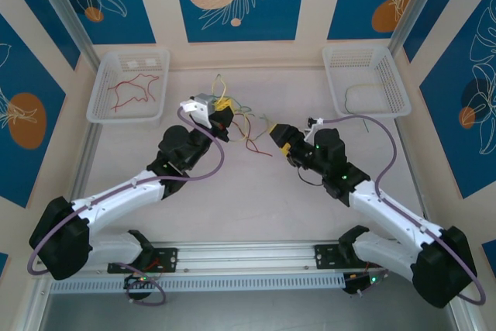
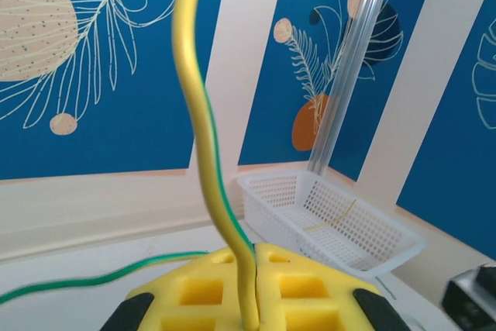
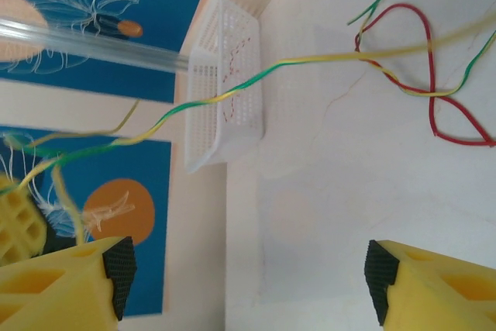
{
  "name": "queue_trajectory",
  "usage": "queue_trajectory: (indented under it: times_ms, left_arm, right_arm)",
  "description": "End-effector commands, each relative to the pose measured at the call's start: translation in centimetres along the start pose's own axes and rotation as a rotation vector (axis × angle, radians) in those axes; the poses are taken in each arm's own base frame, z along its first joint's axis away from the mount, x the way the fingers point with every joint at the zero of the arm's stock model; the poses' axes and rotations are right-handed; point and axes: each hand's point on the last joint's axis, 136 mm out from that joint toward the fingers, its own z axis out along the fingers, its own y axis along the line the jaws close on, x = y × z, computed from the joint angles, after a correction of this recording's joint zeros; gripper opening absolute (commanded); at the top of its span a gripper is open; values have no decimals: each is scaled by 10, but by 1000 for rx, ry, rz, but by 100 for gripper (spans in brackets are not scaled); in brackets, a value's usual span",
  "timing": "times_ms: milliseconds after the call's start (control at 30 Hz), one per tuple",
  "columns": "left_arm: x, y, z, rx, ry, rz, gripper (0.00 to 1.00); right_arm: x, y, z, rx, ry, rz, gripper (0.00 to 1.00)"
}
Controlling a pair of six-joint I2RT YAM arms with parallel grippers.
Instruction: Untangle the cables
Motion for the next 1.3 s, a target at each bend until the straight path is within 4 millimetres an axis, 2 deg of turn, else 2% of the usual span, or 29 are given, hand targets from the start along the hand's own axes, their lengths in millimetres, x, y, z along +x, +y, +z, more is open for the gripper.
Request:
queue_trajectory:
  times_ms: [0, 67, 233, 533, 667, 800, 933, 1000, 1100, 1200, 1267]
  left_arm:
    - [-19, -8, -3, 51, -72, -49, 0]
    - [-23, -12, -4, 75, -81, -54, 0]
    - [-23, -16, -6, 95, -78, -70, 0]
    - [-23, -22, -12, 127, -74, -90, 0]
    - [-22, -24, -16, 136, -63, -93, 0]
    - [-19, -24, -20, 134, -50, -91, 0]
    - [-17, -24, -25, 134, -38, -86, 0]
    - [-15, -23, -24, 129, -23, -80, 0]
    - [-5, -26, -18, 135, 52, -48, 0]
    - [8, -34, -9, 164, 149, 1, 0]
    - [20, -42, -4, 206, 232, 43, 0]
  right_arm:
    - [-19, -6, 10, -21, -110, 149, 84]
    - [-26, -7, 13, -27, -144, 163, 88]
    - [-45, 1, 18, -68, -207, 184, 88]
    - [-77, -35, 31, -8, -306, 321, 86]
    - [-95, -38, 37, -32, -319, 334, 81]
    - [-103, -41, 41, -16, -313, 312, 55]
    - [-105, -46, 39, 11, -318, 289, 22]
    - [-105, -43, 37, 25, -316, 246, 11]
    - [-103, -16, 29, 94, -327, 49, 5]
    - [-94, 35, 22, 100, -321, -285, 2]
    - [-77, 70, 25, 45, -238, -513, 0]
